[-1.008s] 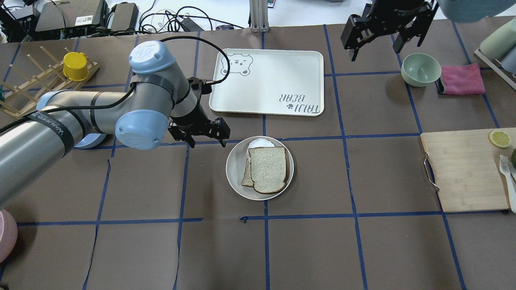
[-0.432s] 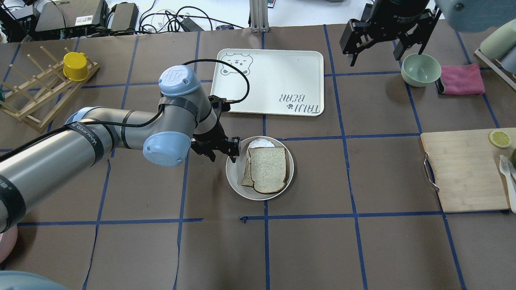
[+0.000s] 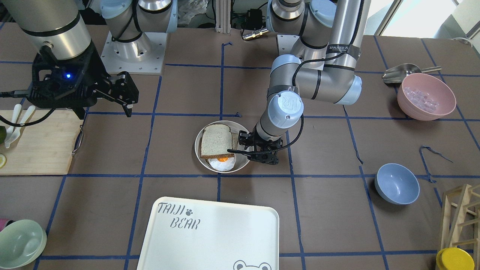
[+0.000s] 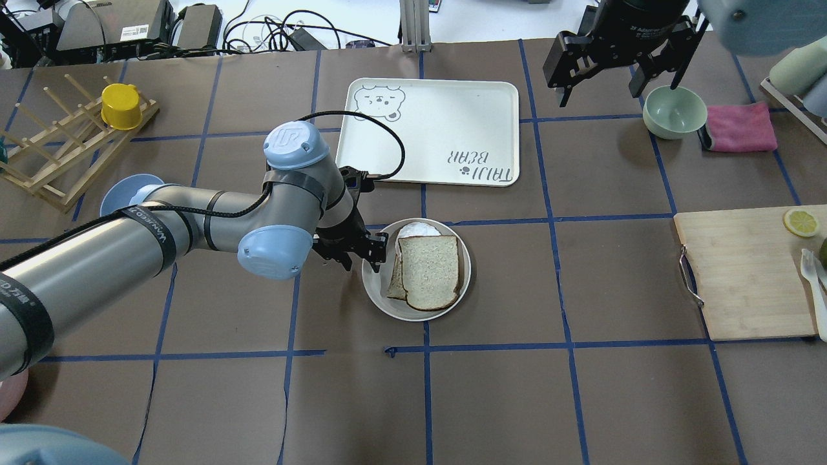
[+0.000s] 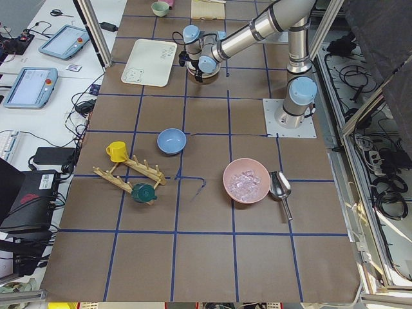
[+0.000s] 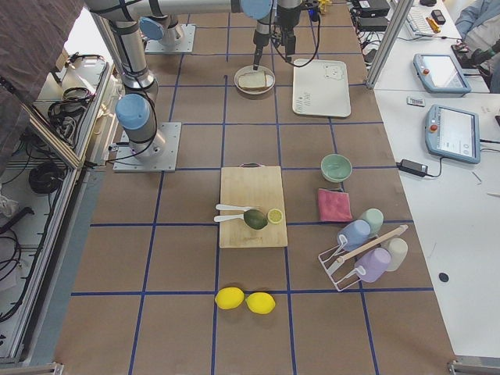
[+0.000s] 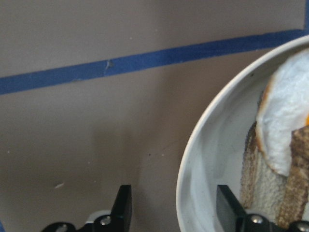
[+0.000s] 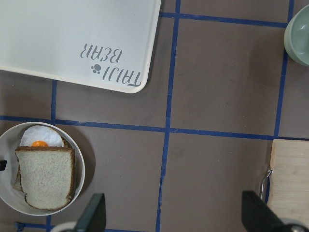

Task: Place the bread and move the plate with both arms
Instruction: 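Grasp the plate rim with the left gripper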

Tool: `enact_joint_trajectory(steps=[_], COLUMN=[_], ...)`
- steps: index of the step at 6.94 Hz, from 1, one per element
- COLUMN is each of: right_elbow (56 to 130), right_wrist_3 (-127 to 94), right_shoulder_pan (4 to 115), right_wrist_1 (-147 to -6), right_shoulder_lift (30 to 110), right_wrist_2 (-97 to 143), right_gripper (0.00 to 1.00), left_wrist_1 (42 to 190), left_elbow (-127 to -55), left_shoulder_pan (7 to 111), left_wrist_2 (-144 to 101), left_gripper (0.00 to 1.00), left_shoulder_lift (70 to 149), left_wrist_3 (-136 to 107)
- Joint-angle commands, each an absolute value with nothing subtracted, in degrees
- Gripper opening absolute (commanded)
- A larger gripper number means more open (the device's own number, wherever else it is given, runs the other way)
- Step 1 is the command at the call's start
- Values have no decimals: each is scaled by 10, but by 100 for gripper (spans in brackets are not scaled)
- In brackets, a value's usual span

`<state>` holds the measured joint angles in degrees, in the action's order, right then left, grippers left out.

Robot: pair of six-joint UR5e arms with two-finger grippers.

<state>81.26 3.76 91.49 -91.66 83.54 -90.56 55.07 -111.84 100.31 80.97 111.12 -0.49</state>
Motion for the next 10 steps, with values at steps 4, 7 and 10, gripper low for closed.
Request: enact_joint_trajectory(steps=[4, 7, 10], right_elbow=[814, 814, 814], right_wrist_3=[49, 54, 69], right_shoulder_pan=[915, 915, 914], right_wrist_1=[-914, -911, -909], right_shoulder_lift=[836, 836, 836], right_wrist_2=[-906, -907, -909], right_gripper=[100, 100, 100], left_wrist_1=[550, 622, 671], left_elbow=[-1091, -1021, -955], left_shoulder_pan=[1002, 974, 937], left_wrist_2=[809, 774, 730], left_gripper=[0, 0, 0], left_shoulder_lift=[1107, 1095, 1110], left_wrist_3=[-37, -33, -26])
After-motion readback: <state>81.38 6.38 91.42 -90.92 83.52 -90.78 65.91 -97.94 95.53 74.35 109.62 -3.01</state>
